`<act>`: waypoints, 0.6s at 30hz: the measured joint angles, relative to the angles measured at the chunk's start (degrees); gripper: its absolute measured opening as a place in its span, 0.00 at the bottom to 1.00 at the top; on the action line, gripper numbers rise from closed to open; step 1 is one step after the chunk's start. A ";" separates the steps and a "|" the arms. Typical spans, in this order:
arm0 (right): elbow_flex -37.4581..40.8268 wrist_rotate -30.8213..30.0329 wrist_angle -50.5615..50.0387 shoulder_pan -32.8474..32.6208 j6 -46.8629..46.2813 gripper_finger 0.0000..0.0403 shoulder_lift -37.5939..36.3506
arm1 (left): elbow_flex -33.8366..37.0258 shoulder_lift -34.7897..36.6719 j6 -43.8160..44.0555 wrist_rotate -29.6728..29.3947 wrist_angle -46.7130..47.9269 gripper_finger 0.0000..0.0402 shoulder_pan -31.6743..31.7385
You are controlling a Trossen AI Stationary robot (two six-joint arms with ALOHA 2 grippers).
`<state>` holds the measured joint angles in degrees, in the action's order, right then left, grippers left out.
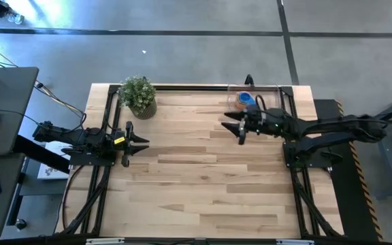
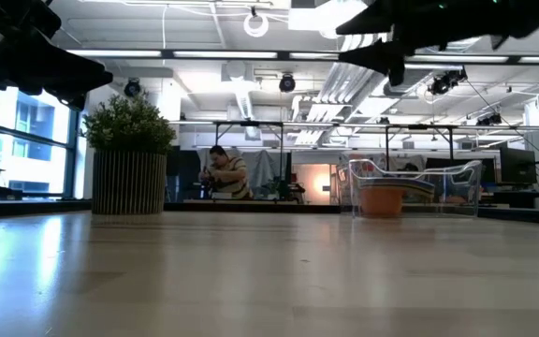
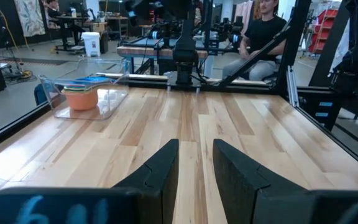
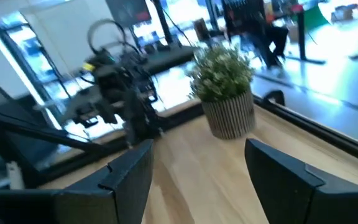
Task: Nest measuring cups in basket
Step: Return to Home Position
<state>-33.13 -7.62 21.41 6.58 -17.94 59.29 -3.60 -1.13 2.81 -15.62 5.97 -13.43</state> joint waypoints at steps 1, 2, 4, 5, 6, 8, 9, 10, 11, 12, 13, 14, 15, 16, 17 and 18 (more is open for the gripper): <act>2.11 0.24 2.89 -0.30 0.00 0.60 -0.74 | 0.00 0.02 0.00 -0.01 0.01 0.22 0.00; 4.14 0.62 5.50 -0.52 -0.02 0.60 -1.69 | 0.00 0.02 0.00 0.00 -0.02 0.22 0.02; 8.07 0.74 8.72 -0.79 -0.01 0.60 -4.11 | 0.00 0.02 0.00 -0.02 0.00 0.22 0.02; 10.08 0.97 9.37 -0.79 -0.03 0.60 -5.74 | 0.00 0.00 0.00 0.00 -0.01 0.22 0.02; 12.07 1.38 9.56 -0.77 -0.08 0.60 -7.51 | 0.00 0.00 0.00 -0.02 0.01 0.22 0.02; 15.62 2.84 9.62 -0.76 -0.86 0.60 -11.65 | 0.00 0.02 -0.01 0.00 0.01 0.22 0.01; 17.36 3.59 9.74 -0.75 -1.30 0.60 -13.97 | 0.00 0.01 0.00 -0.02 -0.01 0.22 0.01; 18.96 4.25 9.85 -0.75 -1.46 0.60 -16.32 | 0.00 0.02 -0.02 0.00 -0.02 0.22 0.02; 20.66 4.67 9.84 -0.75 -1.45 0.60 -18.71 | 0.00 0.01 0.00 0.00 0.01 0.22 0.00; 22.20 4.75 9.87 -0.75 -1.23 0.60 -21.06 | 0.00 0.00 0.00 -0.01 0.00 0.22 0.02; 23.80 4.77 9.82 -0.77 -1.23 0.60 -23.30 | 0.00 0.01 -0.02 0.00 -0.01 0.22 0.00; 25.12 4.81 9.67 -0.75 -1.23 0.60 -25.37 | 0.00 0.01 0.00 -0.02 0.00 0.22 0.01; 26.15 4.97 9.66 -0.77 -1.18 0.60 -27.32 | 0.00 0.02 0.00 0.00 -0.01 0.22 0.02; 27.19 5.25 9.66 -0.77 -1.13 0.60 -29.26 | 0.00 0.02 -0.02 0.00 0.00 0.22 0.02; 28.02 5.60 9.65 -0.75 -1.06 0.60 -30.87 | 0.00 0.00 0.00 -0.02 -0.02 0.22 0.00; 28.80 5.83 9.45 -0.75 -0.51 0.60 -32.47 | 0.00 0.00 0.00 0.00 -0.02 0.22 0.02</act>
<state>-4.33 -1.79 30.85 5.82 -18.45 26.82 -3.60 -1.13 2.81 -15.62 5.96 -13.41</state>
